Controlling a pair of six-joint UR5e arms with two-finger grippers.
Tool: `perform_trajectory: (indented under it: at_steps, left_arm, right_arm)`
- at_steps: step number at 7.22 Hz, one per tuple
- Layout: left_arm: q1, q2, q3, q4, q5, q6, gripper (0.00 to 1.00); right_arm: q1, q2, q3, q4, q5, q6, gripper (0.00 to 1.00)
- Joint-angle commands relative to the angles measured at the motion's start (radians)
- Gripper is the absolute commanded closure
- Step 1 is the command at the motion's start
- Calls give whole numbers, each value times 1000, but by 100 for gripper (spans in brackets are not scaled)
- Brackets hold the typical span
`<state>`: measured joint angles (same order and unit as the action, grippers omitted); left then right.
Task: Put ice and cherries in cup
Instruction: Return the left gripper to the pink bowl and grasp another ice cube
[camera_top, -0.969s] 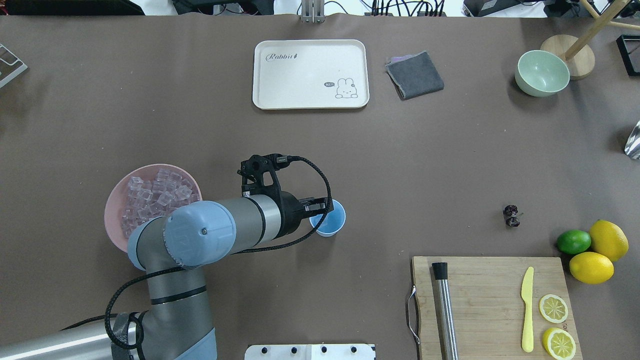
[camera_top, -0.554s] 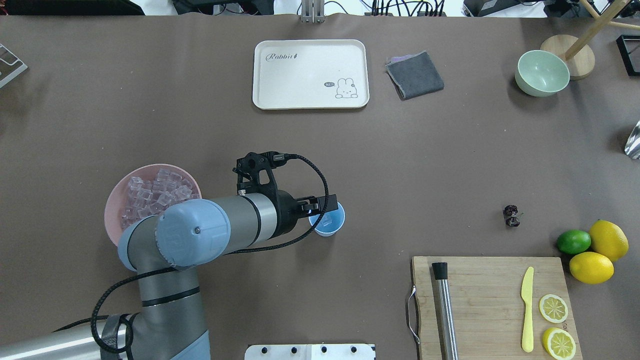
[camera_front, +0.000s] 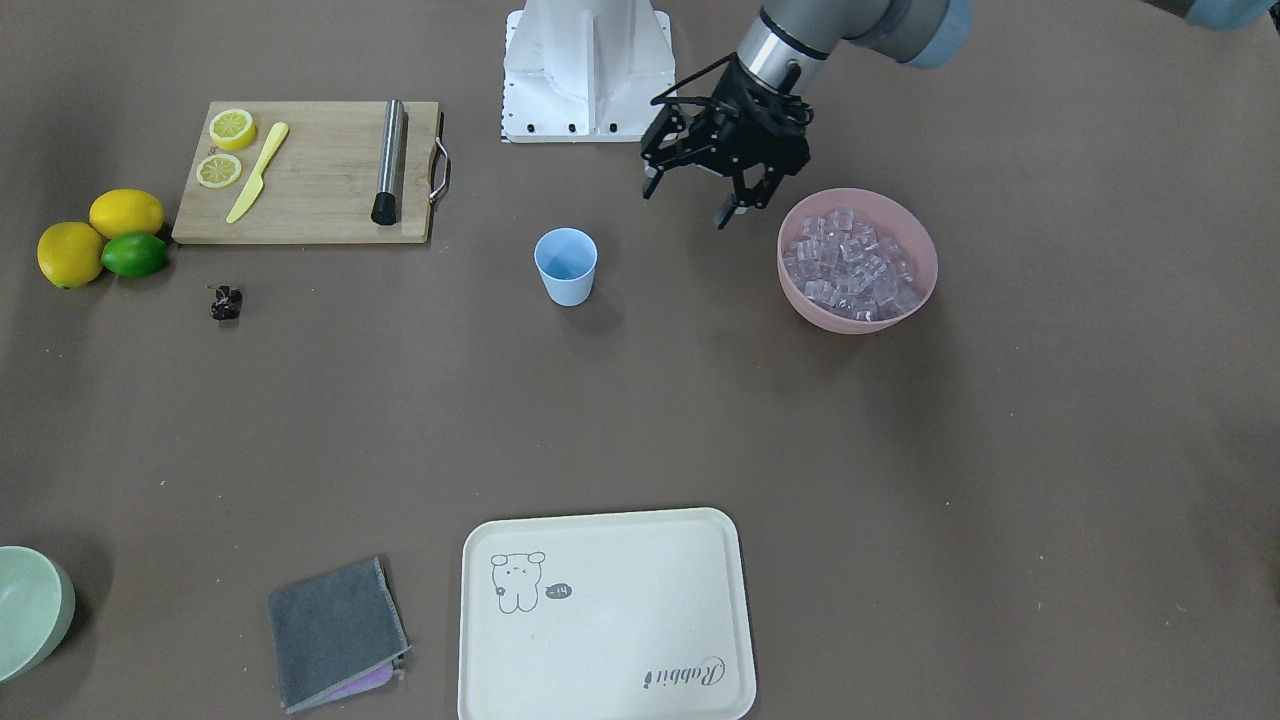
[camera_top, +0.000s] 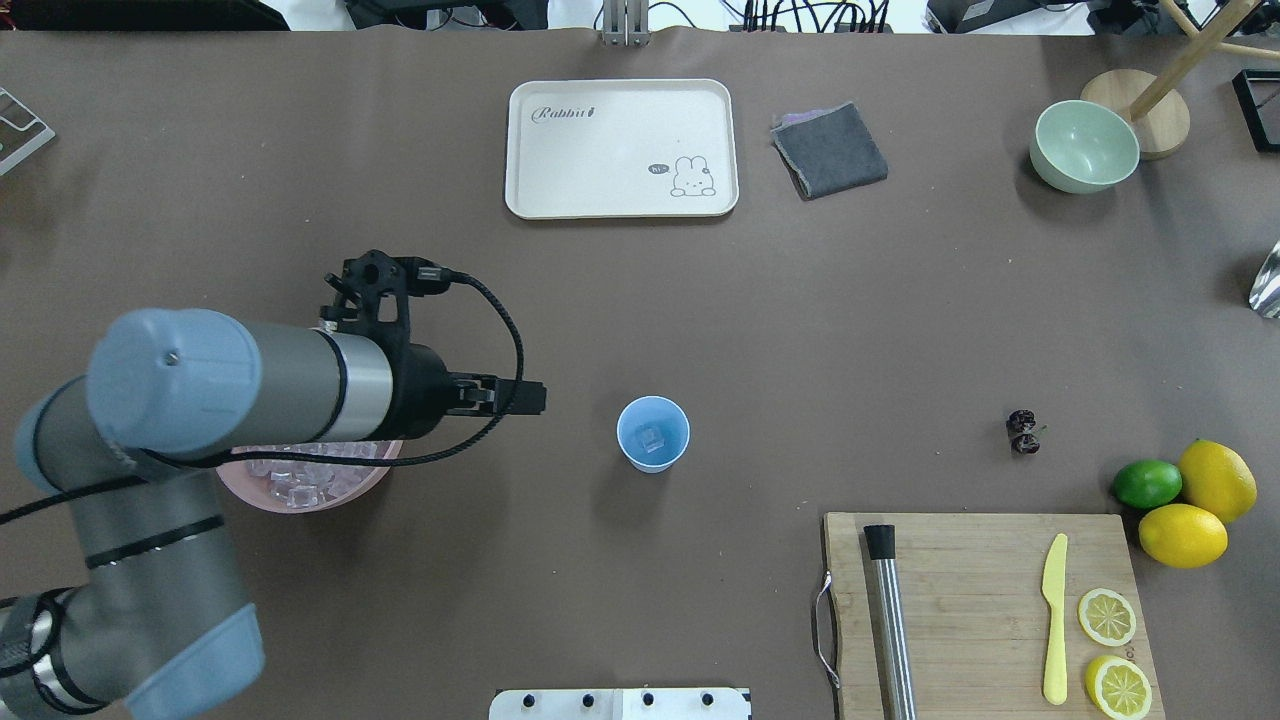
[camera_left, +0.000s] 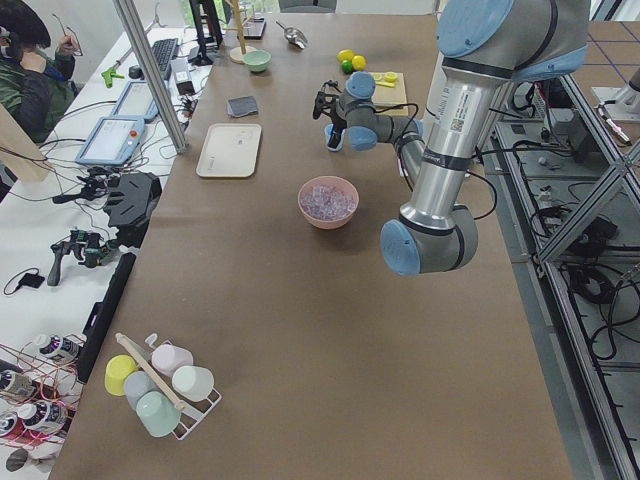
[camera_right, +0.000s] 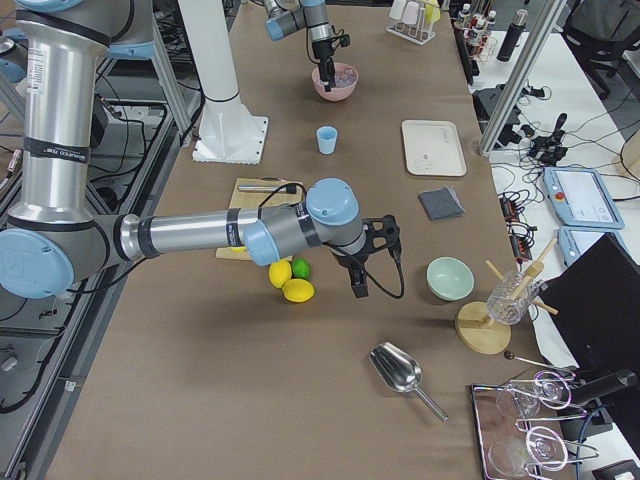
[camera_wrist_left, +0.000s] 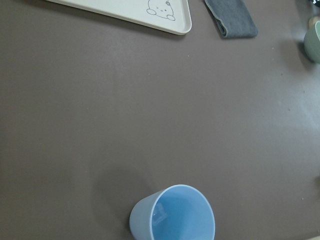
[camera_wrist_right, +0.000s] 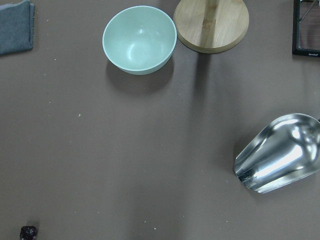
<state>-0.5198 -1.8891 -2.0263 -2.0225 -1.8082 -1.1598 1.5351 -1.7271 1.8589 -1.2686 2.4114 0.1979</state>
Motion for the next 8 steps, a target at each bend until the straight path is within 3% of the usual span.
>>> perform_trajectory:
  at_steps: [1, 4, 8]
  left_arm:
    - [-110, 234, -66, -4, -99, 377, 2]
    - [-103, 355, -51, -68, -68, 439, 2]
    - [-40, 322, 1, -70, 12, 420, 2]
  right_arm:
    - [-3, -2, -3, 0, 0, 0, 0]
    - [-9, -2, -4, 0, 0, 0, 0]
    - [-10, -2, -4, 0, 0, 0, 0]
